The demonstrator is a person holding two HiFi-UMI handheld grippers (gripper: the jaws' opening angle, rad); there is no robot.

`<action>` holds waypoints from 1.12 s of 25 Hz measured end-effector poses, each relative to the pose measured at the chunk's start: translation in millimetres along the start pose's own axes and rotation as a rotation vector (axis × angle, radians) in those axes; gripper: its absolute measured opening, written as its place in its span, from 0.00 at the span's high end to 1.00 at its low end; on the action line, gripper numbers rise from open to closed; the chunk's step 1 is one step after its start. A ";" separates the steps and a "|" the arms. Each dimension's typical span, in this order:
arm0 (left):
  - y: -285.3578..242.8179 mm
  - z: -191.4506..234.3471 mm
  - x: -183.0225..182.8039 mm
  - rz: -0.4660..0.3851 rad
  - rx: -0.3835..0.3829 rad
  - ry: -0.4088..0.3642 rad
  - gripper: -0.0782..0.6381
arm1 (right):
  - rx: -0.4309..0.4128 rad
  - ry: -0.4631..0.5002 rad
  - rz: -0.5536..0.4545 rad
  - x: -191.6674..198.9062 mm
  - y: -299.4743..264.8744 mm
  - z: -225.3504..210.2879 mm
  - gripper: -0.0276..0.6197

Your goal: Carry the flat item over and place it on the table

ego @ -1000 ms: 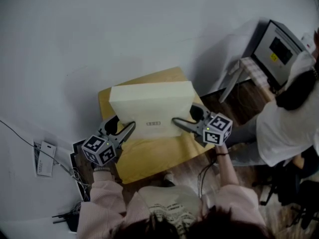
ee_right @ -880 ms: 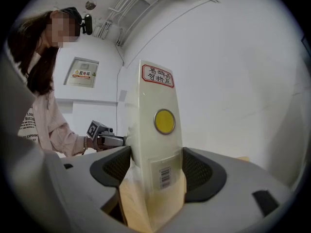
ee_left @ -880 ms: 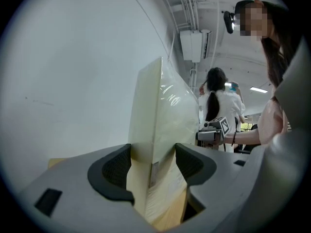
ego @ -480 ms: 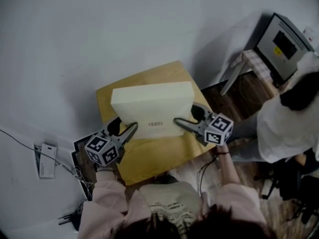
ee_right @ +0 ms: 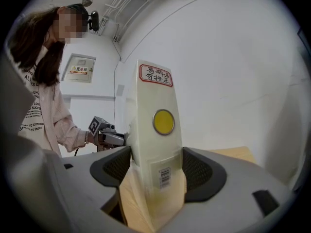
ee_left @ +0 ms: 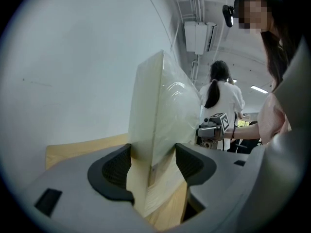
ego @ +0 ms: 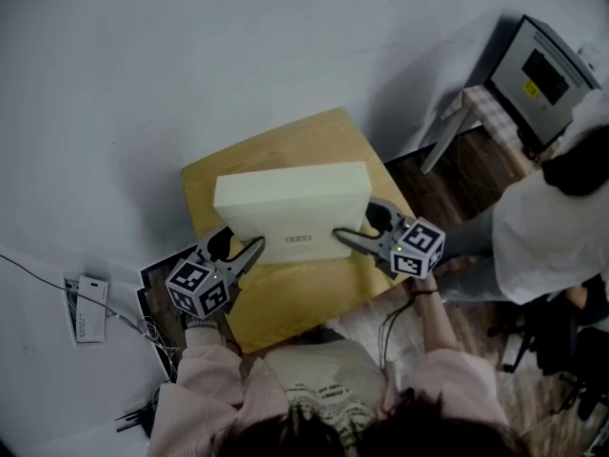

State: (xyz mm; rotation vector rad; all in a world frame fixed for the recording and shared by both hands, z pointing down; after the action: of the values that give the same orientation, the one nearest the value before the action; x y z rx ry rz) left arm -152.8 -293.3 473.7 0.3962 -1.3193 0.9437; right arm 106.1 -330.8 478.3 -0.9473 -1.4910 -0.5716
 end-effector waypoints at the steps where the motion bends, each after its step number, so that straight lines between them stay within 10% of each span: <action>1: -0.1 -0.6 1.7 -0.005 -0.001 -0.002 0.48 | 0.000 0.000 0.003 2.0 0.6 0.6 0.43; 28: 11.1 -16.8 16.9 -0.075 -0.048 -0.085 0.49 | 0.003 0.015 0.015 18.1 9.6 13.7 0.43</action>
State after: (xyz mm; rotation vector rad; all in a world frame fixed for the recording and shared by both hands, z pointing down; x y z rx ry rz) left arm -151.1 -268.6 482.5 0.4492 -1.3921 0.8389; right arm 107.1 -310.3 492.0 -0.9489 -1.4699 -0.5647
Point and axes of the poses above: the fingertips, and each gripper's own axes: y backward along the fingers, z to its left, x out of its underside, the point moved 5 cm from there along y, backward along the fingers, and after that the axes turned 8 degrees about x, right-handed, at the moved point
